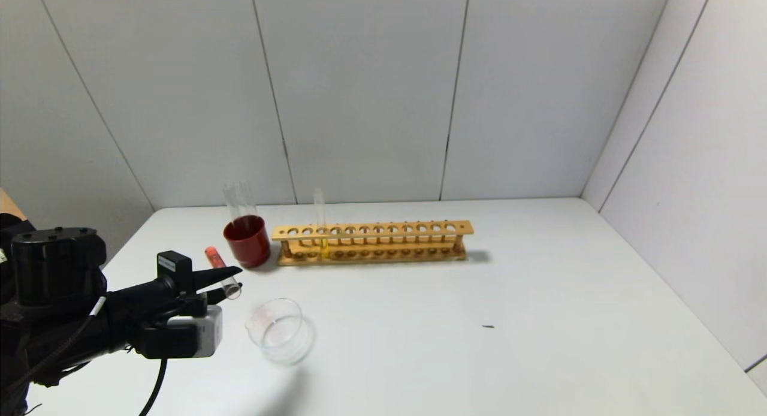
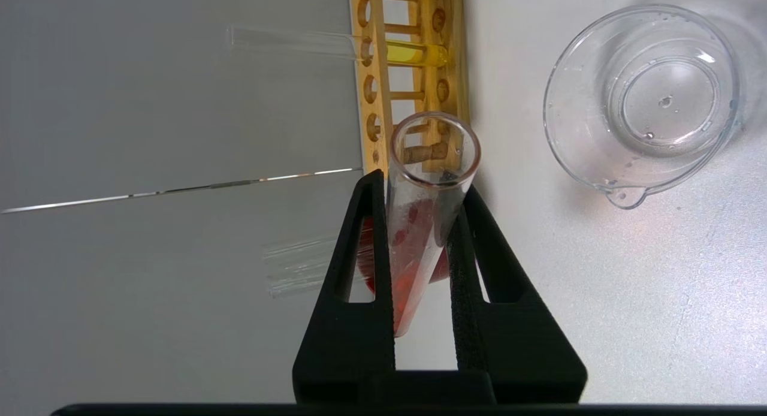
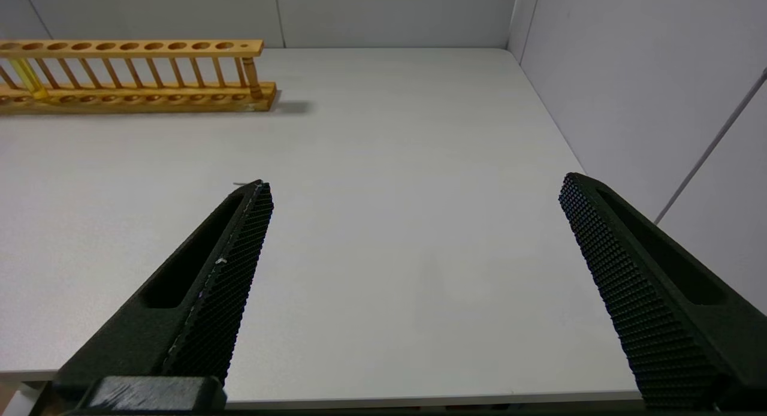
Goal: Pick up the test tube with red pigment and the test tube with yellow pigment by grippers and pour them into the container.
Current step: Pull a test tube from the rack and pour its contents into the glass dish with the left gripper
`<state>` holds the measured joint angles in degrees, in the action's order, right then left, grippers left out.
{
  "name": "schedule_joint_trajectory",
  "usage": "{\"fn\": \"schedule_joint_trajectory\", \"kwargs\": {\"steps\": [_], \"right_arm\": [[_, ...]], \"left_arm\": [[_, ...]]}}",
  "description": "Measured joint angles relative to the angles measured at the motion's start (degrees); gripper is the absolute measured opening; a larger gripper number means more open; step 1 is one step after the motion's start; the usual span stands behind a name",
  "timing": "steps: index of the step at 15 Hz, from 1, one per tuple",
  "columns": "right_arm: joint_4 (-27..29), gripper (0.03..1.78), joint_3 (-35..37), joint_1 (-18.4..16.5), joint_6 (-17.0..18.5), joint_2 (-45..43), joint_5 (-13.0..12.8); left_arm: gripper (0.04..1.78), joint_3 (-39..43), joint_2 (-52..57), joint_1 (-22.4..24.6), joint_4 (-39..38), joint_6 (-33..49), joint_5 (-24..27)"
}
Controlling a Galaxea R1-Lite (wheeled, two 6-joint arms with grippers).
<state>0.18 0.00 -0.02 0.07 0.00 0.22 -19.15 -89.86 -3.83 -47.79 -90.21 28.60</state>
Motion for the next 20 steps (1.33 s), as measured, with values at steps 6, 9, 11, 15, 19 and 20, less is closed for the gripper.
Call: {"fn": "schedule_joint_trajectory", "kwargs": {"steps": [6, 9, 11, 15, 19, 20], "right_arm": [[0.0, 1.75, 0.0, 0.0, 0.02, 0.0, 0.02], [0.0, 1.75, 0.0, -0.02, 0.02, 0.0, 0.02], [0.0, 1.75, 0.0, -0.02, 0.02, 0.0, 0.0], [0.0, 1.75, 0.0, 0.0, 0.02, 0.0, 0.0], [0.0, 1.75, 0.0, 0.02, 0.0, 0.0, 0.0], [-0.02, 1.75, 0.0, 0.02, 0.02, 0.0, 0.0]], "left_arm": [[0.31, 1.43, -0.94, -0.27, -6.1, 0.2, 2.82], [0.31, 1.73, -2.07, -0.35, -9.13, 0.18, 4.63], [0.31, 3.78, -2.62, -0.41, -9.42, -0.11, 5.3], [0.31, 4.91, -3.63, -0.24, -10.31, -0.59, 6.66], [0.31, 2.73, -7.36, -0.22, -13.75, -3.95, 7.36], [0.31, 2.26, -8.2, -0.28, -13.76, -5.11, 7.5]]}}
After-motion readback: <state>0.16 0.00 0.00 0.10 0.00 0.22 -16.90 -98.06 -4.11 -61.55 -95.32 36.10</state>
